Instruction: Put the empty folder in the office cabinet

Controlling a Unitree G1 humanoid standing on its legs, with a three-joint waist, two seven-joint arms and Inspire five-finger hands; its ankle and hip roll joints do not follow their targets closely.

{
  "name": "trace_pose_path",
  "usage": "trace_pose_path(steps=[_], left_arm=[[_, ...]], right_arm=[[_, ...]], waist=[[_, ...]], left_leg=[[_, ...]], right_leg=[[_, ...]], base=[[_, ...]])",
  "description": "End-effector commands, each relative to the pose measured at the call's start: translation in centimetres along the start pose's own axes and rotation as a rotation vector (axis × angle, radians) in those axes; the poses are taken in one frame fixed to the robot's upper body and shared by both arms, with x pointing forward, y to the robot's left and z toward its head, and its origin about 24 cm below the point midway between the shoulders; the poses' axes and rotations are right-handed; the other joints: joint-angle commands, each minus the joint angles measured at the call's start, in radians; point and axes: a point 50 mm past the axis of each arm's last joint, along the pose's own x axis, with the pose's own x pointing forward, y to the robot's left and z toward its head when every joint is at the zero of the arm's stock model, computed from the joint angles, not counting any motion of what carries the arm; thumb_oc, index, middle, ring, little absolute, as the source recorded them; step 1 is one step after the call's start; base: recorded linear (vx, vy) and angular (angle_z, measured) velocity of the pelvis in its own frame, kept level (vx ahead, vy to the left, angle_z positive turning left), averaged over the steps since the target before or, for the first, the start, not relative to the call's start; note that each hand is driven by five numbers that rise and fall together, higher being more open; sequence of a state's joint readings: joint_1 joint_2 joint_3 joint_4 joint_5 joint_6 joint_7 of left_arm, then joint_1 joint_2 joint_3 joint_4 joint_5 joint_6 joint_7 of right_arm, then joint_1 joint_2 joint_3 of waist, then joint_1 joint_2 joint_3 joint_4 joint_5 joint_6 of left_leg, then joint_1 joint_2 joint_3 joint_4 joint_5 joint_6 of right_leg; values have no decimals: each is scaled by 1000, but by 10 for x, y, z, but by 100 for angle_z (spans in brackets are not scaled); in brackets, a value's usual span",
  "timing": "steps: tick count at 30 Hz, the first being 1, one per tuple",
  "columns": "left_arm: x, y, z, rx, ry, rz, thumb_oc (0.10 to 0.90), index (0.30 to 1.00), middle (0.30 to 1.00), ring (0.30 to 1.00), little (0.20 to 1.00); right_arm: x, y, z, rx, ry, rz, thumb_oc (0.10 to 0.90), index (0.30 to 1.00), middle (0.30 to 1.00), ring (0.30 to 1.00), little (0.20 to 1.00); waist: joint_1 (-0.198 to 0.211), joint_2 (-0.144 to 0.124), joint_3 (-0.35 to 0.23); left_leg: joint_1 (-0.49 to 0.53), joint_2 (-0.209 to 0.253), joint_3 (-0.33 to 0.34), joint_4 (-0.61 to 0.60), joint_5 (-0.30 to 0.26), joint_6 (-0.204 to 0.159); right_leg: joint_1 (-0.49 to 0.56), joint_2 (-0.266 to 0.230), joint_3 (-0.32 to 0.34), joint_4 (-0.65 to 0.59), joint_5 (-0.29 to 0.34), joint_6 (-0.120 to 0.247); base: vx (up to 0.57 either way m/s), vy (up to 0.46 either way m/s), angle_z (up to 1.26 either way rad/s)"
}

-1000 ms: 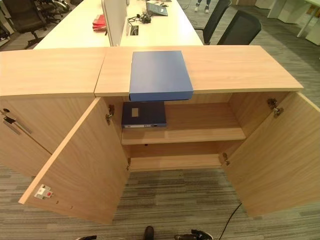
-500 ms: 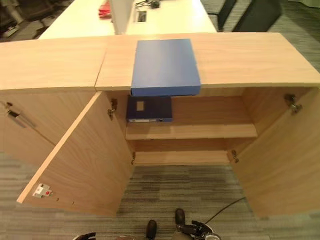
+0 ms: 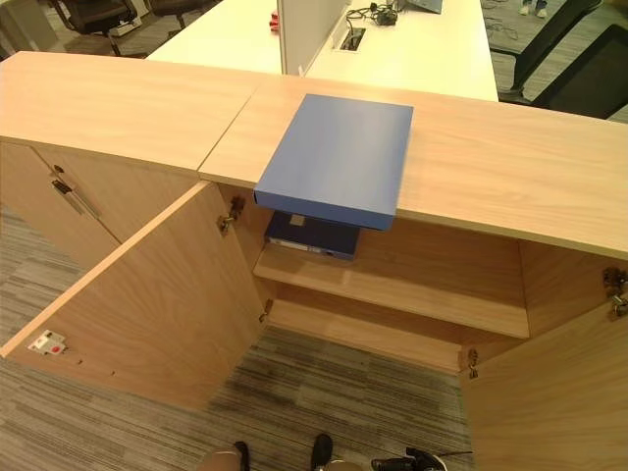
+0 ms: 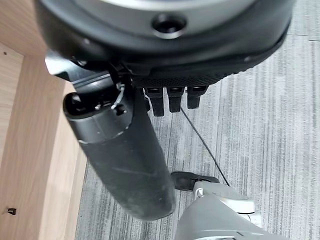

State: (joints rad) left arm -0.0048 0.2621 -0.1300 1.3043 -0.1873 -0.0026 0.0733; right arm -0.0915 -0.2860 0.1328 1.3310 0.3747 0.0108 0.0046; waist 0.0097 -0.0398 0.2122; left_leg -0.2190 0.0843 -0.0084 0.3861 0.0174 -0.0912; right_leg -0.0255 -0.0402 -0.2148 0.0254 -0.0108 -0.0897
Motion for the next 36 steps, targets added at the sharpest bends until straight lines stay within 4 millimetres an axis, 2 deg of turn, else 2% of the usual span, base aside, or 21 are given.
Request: trace_pose_path(steps=[1, 4, 5, 11, 12, 14, 16, 18, 19, 20, 23, 24, 25, 26, 29, 31, 32, 33, 34, 35, 36], left_arm=[[0, 3, 7, 43, -34, 0, 800, 900, 900, 900, 900], [0, 2, 3, 61, -22, -14, 800, 900, 900, 900, 900], [0, 1, 0, 65, -11, -19, 800, 900, 900, 900, 900], [-1, 1, -12, 102, 29, -20, 800, 900, 900, 900, 900], [-1, -3, -6, 112, 7, -37, 800, 900, 900, 900, 900], [-1, -4, -3, 109, -7, -45, 800, 900, 900, 900, 900], [-1, -10, 16, 102, -84, -82, 800, 900, 900, 900, 900], [-1, -11, 22, 93, -106, -92, 800, 900, 900, 900, 900], [-3, -16, 34, 70, -166, -117, 800, 900, 900, 900, 900], [-3, -16, 34, 70, -166, -117, 800, 900, 900, 900, 900], [-12, -20, 69, 38, -344, -176, 800, 900, 900, 900, 900], [-22, -17, 87, 28, -450, -203, 800, 900, 900, 900, 900], [-22, -17, 87, 28, -450, -203, 800, 900, 900, 900, 900], [-27, -14, 92, 38, -492, -210, 800, 900, 900, 900, 900], [-39, -7, 106, 76, -575, -224, 800, 900, 900, 900, 900], [-41, -8, 107, 92, -586, -239, 800, 900, 900, 900, 900], [-42, -9, 110, 104, -594, -243, 800, 900, 900, 900, 900], [-44, -8, 116, 134, -616, -240, 800, 900, 900, 900, 900], [-44, -8, 116, 134, -616, -240, 800, 900, 900, 900, 900], [-46, -7, 121, 142, -632, -239, 800, 900, 900, 900, 900], [-45, -6, 124, 149, -635, -231, 800, 900, 900, 900, 900]], right_arm=[[-2, -16, -11, 28, 25, -36, 800, 900, 900, 900, 900], [-2, -12, -8, -7, 16, -25, 800, 900, 900, 900, 900], [-2, -9, -8, -22, 14, -17, 800, 900, 900, 900, 900], [-2, -3, -15, -34, 28, 3, 800, 900, 900, 900, 900], [-3, -1, -22, -57, 46, 13, 800, 900, 900, 900, 900], [-3, 0, -24, -63, 54, 15, 800, 900, 900, 900, 900], [-3, 1, -29, -79, 71, 21, 800, 900, 900, 900, 900], [-3, 0, -30, -83, 74, 19, 800, 900, 900, 900, 900], [-4, -1, -31, -82, 80, 18, 800, 900, 900, 900, 900], [-4, -1, -31, -82, 80, 18, 800, 900, 900, 900, 900], [-4, -1, -30, -80, 75, 21, 800, 900, 900, 900, 900], [-4, -1, -29, -79, 70, 25, 800, 900, 900, 900, 900], [-4, -1, -29, -79, 70, 25, 800, 900, 900, 900, 900], [-3, 0, -28, -79, 67, 28, 800, 900, 900, 900, 900], [-3, 2, -24, -51, 62, 33, 800, 900, 900, 900, 900], [-3, 3, -25, -38, 68, 36, 800, 900, 900, 900, 900], [-3, 3, -26, -31, 71, 36, 800, 900, 900, 900, 900], [-3, 1, -24, -19, 66, 30, 800, 900, 900, 900, 900], [-3, 1, -23, -19, 66, 30, 800, 900, 900, 900, 900], [-2, -1, -20, -4, 57, 22, 800, 900, 900, 900, 900], [-2, -1, -19, 17, 57, 14, 800, 900, 900, 900, 900]], waist=[[0, 27, 4], [29, 46, 0], [48, 63, 5], [40, 70, -24], [27, 73, -44], [23, 76, -47], [13, 82, -55], [12, 83, -56], [6, 88, -62], [7, 88, -62], [-1, 101, -66], [1, 111, -63], [1, 111, -63], [5, 118, -59], [-4, 126, -27], [-3, 134, -15], [-1, 142, -14], [-10, 149, -10], [-10, 152, -12], [-13, 146, -10], [-18, 132, -13]], left_leg=[[9, -81, 2, -84, -88, 74], [-63, -141, -9, -167, -16, 74], [-73, -162, -37, -234, 38, 60], [33, -146, -60, -365, 65, 89], [88, -144, -60, -432, 77, 98], [104, -143, -62, -449, 80, 99], [134, -144, -55, -473, 76, 104], [138, -146, -54, -473, 72, 106], [149, -151, -51, -473, 61, 111], [149, -151, -51, -473, 61, 111], [162, -163, -45, -473, 42, 120], [166, -173, -40, -473, 32, 129], [166, -173, -39, -473, 32, 129], [174, -177, -34, -473, 25, 134], [217, -194, -28, -473, 5, 155], [241, -187, -18, -473, -11, 159], [242, -176, -16, -473, -14, 155], [241, -162, -35, -473, -19, 140], [239, -160, -36, -473, -17, 140], [237, -158, -42, -473, -24, 130], [231, -152, -52, -473, -32, 120]], right_leg=[[-12, -37, 62, 78, -88, 115], [8, 0, 70, 65, -93, 113], [22, 31, 88, 63, -97, 110], [46, 49, 102, 47, -99, 112], [52, 55, 113, 26, -95, 114], [55, 56, 114, 23, -94, 116], [60, 55, 116, 26, -98, 122], [63, 52, 117, 27, -97, 125], [66, 45, 119, 25, -95, 132], [66, 45, 119, 25, -95, 132], [62, 27, 117, 49, -106, 153], [34, 9, 110, 135, -121, 170], [34, 9, 110, 136, -122, 170], [7, -9, 98, 216, -126, 183], [-96, -78, 79, 488, -47, 219], [-140, -147, 65, 575, -6, 213], [-146, -179, 55, 552, -7, 205], [-130, -205, 68, 414, -25, 198], [-129, -202, 66, 407, -20, 197], [-125, -213, 85, 282, 4, 213], [-107, -227, 119, 122, 79, 243]], base=[[93, -7, -9], [127, 14, -13], [110, 34, -21], [125, 57, -56], [108, 66, -20], [87, 56, -11], [74, 86, -2], [46, 79, 5], [33, 62, -5], [59, 119, -7], [38, 132, -3], [16, 131, -5], [15, 142, -6], [11, 123, -4], [-1, 145, -17], [24, 64, 2], [78, -82, -1], [62, -94, 4], [72, -170, 10], [57, -233, 20], [60, -235, 16]])
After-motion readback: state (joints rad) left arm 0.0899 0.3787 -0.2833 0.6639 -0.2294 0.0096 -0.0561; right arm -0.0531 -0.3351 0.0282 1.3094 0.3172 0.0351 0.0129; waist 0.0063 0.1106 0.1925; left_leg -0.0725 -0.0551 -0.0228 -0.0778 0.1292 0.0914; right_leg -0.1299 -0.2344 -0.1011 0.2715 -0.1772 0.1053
